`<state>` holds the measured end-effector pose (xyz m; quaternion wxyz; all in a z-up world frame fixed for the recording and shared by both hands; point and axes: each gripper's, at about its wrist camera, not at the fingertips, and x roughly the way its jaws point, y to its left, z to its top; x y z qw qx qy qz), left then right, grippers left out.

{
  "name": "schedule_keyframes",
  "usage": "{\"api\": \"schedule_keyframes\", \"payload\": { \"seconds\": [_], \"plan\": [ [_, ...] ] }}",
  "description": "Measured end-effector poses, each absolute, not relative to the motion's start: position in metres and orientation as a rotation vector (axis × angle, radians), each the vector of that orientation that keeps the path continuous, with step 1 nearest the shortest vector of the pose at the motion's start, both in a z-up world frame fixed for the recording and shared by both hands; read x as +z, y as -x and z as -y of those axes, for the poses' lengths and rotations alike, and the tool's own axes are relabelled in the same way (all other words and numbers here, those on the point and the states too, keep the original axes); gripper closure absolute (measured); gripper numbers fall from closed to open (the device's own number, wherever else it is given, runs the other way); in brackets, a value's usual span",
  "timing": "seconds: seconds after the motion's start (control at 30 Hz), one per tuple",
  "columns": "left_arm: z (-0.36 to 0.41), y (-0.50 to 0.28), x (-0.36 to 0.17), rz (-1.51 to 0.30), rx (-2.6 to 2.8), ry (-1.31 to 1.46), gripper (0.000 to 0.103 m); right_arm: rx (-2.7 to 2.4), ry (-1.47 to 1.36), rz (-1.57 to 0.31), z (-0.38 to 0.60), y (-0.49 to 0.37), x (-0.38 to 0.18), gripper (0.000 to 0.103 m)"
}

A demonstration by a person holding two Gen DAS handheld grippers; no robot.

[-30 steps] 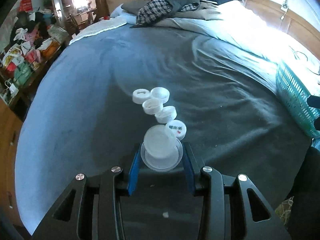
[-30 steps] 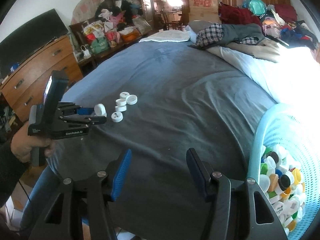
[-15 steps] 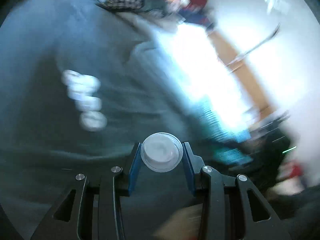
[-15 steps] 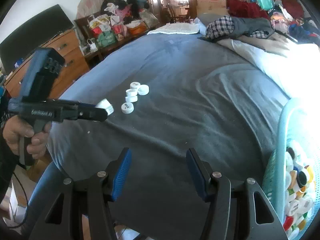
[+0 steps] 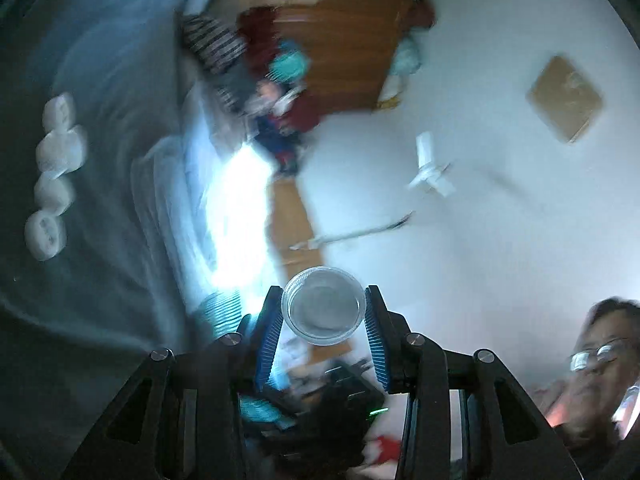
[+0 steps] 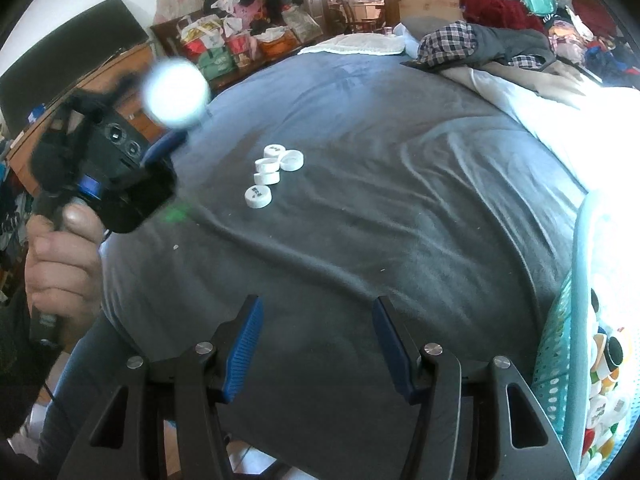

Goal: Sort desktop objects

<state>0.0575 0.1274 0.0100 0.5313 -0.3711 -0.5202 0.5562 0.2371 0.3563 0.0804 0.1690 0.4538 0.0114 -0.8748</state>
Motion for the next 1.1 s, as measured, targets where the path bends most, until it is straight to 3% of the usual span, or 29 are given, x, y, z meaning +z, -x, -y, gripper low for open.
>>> {"api": "schedule_keyframes", "payload": {
  "seconds": [0.07,0.3,0.5,0.63,0.83,0.93,1.1],
  "plan": [
    [-0.138,-0.044,-0.02,1.297,1.304,1.032,0.069,-2.476,-1.297,-0.036,-0.355,-0.236,0.077,0.043],
    [-0.154,-0.042,-0.02,1.266,1.238,1.041,0.069,-2.472,-1.307,-0.039,-0.356,-0.236,0.074,0.044],
    [-0.135,-0.054,0.026,0.889,1.704,1.141,0.069,-2.507,-1.28,-0.027,-0.365,-0.227,0.079,0.044],
    [-0.11,-0.048,0.039,0.88,1.84,1.146,0.068,-2.585,-1.23,0.119,-0.384,-0.187,0.087,0.044],
    [-0.114,-0.041,0.048,0.694,2.087,1.126,0.068,-2.724,-1.116,0.346,-0.415,-0.127,0.12,0.041],
    [-0.112,-0.044,0.041,0.611,2.171,1.131,0.068,-2.815,-1.055,0.355,-0.429,-0.112,0.14,0.028],
    [-0.111,-0.051,0.04,0.474,2.263,1.088,0.068,-2.841,-1.138,0.415,-0.433,-0.097,0.117,0.027]
  ]
}}
